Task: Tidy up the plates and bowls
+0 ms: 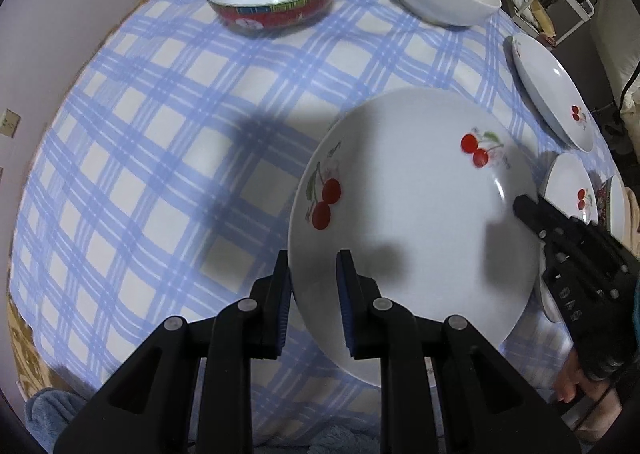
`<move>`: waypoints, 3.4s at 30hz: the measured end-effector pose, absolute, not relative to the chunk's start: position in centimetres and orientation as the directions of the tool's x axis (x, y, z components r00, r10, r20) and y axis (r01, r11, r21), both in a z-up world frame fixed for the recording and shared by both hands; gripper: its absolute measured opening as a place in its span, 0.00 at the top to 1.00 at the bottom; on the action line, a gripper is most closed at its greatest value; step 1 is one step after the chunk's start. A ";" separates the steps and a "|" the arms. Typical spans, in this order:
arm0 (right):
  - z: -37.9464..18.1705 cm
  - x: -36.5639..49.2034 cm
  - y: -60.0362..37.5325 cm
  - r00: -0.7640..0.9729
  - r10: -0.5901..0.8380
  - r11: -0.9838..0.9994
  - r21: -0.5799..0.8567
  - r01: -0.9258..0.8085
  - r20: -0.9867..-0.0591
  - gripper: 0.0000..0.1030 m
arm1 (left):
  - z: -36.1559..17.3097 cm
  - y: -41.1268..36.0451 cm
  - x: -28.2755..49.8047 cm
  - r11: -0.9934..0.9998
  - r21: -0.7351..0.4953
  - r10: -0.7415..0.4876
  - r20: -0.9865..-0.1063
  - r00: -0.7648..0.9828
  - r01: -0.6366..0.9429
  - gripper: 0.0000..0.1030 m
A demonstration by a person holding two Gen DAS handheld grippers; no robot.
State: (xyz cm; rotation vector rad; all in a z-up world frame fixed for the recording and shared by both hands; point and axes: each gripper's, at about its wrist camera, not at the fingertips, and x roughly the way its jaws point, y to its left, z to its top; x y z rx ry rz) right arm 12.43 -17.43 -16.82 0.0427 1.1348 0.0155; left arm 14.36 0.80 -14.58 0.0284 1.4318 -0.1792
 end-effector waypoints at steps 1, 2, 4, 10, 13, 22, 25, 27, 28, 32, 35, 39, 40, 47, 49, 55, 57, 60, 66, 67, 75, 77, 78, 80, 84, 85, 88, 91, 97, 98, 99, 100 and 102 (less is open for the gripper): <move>-17.0 12.4 -17.4 0.415 0.029 0.999 0.037 0.011 -0.909 0.87 | -14.7 0.8 14.3 0.986 -0.091 -0.108 -0.987 0.120 0.138 0.81; -17.2 12.2 -17.4 0.406 0.030 0.999 0.038 0.013 -0.913 0.87 | -14.9 0.9 14.3 0.987 -0.090 -0.106 -0.987 0.116 0.136 0.81; -17.5 12.0 -17.3 0.400 0.029 0.999 0.037 0.012 -0.916 0.87 | -15.2 0.9 14.3 0.988 -0.082 -0.097 -0.989 0.110 0.133 0.81; -17.9 11.8 -17.1 0.397 0.020 1.000 0.026 0.009 -0.917 0.87 | -16.2 0.7 14.3 0.990 -0.065 -0.077 -0.993 0.087 0.127 0.80; -18.0 11.9 -17.1 0.394 0.025 0.999 0.033 0.012 -0.919 0.87 | -16.3 0.8 14.3 0.989 -0.084 -0.094 -0.992 0.081 0.118 0.80; -17.9 11.5 -17.1 0.376 0.030 0.999 0.041 0.021 -0.926 0.87 | -16.3 0.7 14.1 0.988 -0.080 -0.091 -0.992 0.082 0.131 0.80; -17.9 11.2 -17.0 0.371 0.024 0.999 0.032 0.015 -0.928 0.87 | -16.4 0.8 14.1 0.988 -0.082 -0.093 -0.992 0.080 0.131 0.80; -17.9 11.1 -16.8 0.367 0.018 1.000 0.024 0.013 -0.930 0.87 | -16.5 0.4 14.4 0.988 -0.081 -0.092 -0.993 0.080 0.130 0.80; -17.9 11.0 -16.8 0.367 0.016 1.000 0.022 0.013 -0.930 0.87 | -16.5 0.4 14.4 0.988 -0.079 -0.091 -0.993 0.080 0.134 0.80; -17.9 10.8 -16.6 0.350 0.005 1.000 0.010 0.011 -0.937 0.87 | -16.7 0.6 14.2 0.987 -0.074 -0.085 -0.994 0.075 0.145 0.80; -17.9 10.4 -16.4 0.347 -0.004 1.000 0.002 0.016 -0.938 0.87 | -16.7 0.6 14.1 0.987 -0.071 -0.082 -0.994 0.071 0.143 0.80; -17.8 10.6 -16.3 0.353 -0.009 1.000 -0.004 0.017 -0.936 0.87 | -17.1 0.4 14.3 0.989 -0.060 -0.070 -0.995 0.072 0.136 0.80; -17.8 10.6 -16.3 0.356 -0.011 1.000 -0.006 0.016 -0.934 0.87 | -17.2 0.4 14.4 0.989 -0.062 -0.072 -0.995 0.070 0.132 0.80; -16.4 10.5 -16.7 0.394 0.004 1.000 0.006 0.006 -0.919 0.88 | -16.1 0.9 14.1 0.989 -0.095 -0.107 -0.989 0.103 0.116 0.80; -15.4 10.4 -16.9 0.418 0.015 1.000 0.020 0.008 -0.909 0.87 | -14.8 0.6 13.9 0.989 -0.066 -0.088 -0.983 0.162 0.135 0.77; -13.0 9.9 -18.8 0.441 -0.010 0.998 0.021 0.066 -0.898 0.87 | -12.1 -1.2 13.6 0.976 -0.041 -0.091 -0.969 0.229 0.213 0.73; -12.2 9.5 -20.0 0.441 -0.023 0.995 0.023 0.100 -0.897 0.87 | -11.1 -2.5 13.7 0.967 0.014 -0.053 -0.965 0.256 0.254 0.70; -10.8 8.8 -21.5 0.463 -0.035 0.991 0.029 0.132 -0.885 0.86 | -10.1 -4.0 13.8 0.955 0.044 -0.043 -0.957 0.286 0.292 0.57; -9.0 7.2 -25.2 0.484 -0.077 0.975 0.036 0.220 -0.872 0.44 | -9.0 -6.6 14.1 0.933 0.077 -0.036 -0.952 0.305 0.351 0.39; -8.9 7.1 -25.6 0.486 -0.086 0.972 0.034 0.232 -0.870 0.37 | -8.9 -7.0 14.1 0.930 0.079 -0.037 -0.952 0.303 0.360 0.33; -9.2 4.4 -30.3 0.496 -0.090 0.926 0.111 0.361 -0.864 0.12 | -8.3 -9.7 14.8 0.932 0.037 -0.075 -0.954 0.292 0.362 0.20; -9.5 3.7 -31.1 0.495 -0.089 0.908 0.134 0.397 -0.864 0.10 | -8.3 -10.3 15.0 0.931 0.018 -0.091 -0.956 0.280 0.364 0.19; -9.7 3.5 -31.5 0.495 -0.082 0.900 0.149 0.411 -0.865 0.09 | -8.4 -10.6 15.0 0.933 0.009 -0.098 -0.956 0.276 0.361 0.19; -9.9 3.2 -32.2 0.496 -0.077 0.881 0.174 0.440 -0.865 0.09 | -8.4 -11.2 15.1 0.937 -0.011 -0.116 -0.952 0.283 0.348 0.19; -10.7 2.6 -33.2 0.480 -0.087 0.849 0.186 0.494 -0.873 0.09 | -8.5 -12.7 15.3 0.928 -0.036 -0.158 -0.940 0.304 0.371 0.19; -10.9 2.6 -33.3 0.474 -0.091 0.844 0.184 0.503 -0.876 0.09 | -8.5 -13.1 15.4 0.927 -0.034 -0.160 -0.936 0.312 0.373 0.19; -11.6 2.3 -33.9 0.456 -0.092 0.830 0.184 0.526 -0.885 0.09 | -8.7 -14.1 15.6 0.923 -0.037 -0.171 -0.931 0.322 0.382 0.19; -12.3 2.1 -34.7 0.442 -0.096 0.801 0.195 0.567 -0.892 0.09 | -9.2 -15.0 15.7 0.920 -0.028 -0.167 -0.930 0.327 0.391 0.19; -14.5 2.2 -35.6 0.386 -0.074 0.753 0.202 0.626 -0.919 0.20 | -10.8 -16.5 16.3 0.908 0.008 -0.128 -0.947 0.296 0.418 0.19; -14.9 2.2 -35.8 0.378 -0.066 0.744 0.207 0.635 -0.923 0.20 | -11.1 -16.5 16.4 0.909 -0.002 -0.131 -0.951 0.280 0.417 0.19; -15.2 2.1 -36.0 0.372 -0.060 0.735 0.211 0.644 -0.926 0.23 | -11.5 -16.6 16.6 0.909 -0.018 -0.137 -0.956 0.259 0.416 0.19; -15.6 2.1 -36.3 0.365 -0.052 0.725 0.216 0.654 -0.930 0.29 | -11.8 -16.7 16.7 0.909 -0.029 -0.142 -0.959 0.243 0.417 0.19; -16.4 2.1 -36.6 0.343 -0.035 0.709 0.219 0.670 -0.939 0.36 | -12.4 -17.0 16.8 0.905 -0.036 -0.142 -0.965 0.221 0.425 0.20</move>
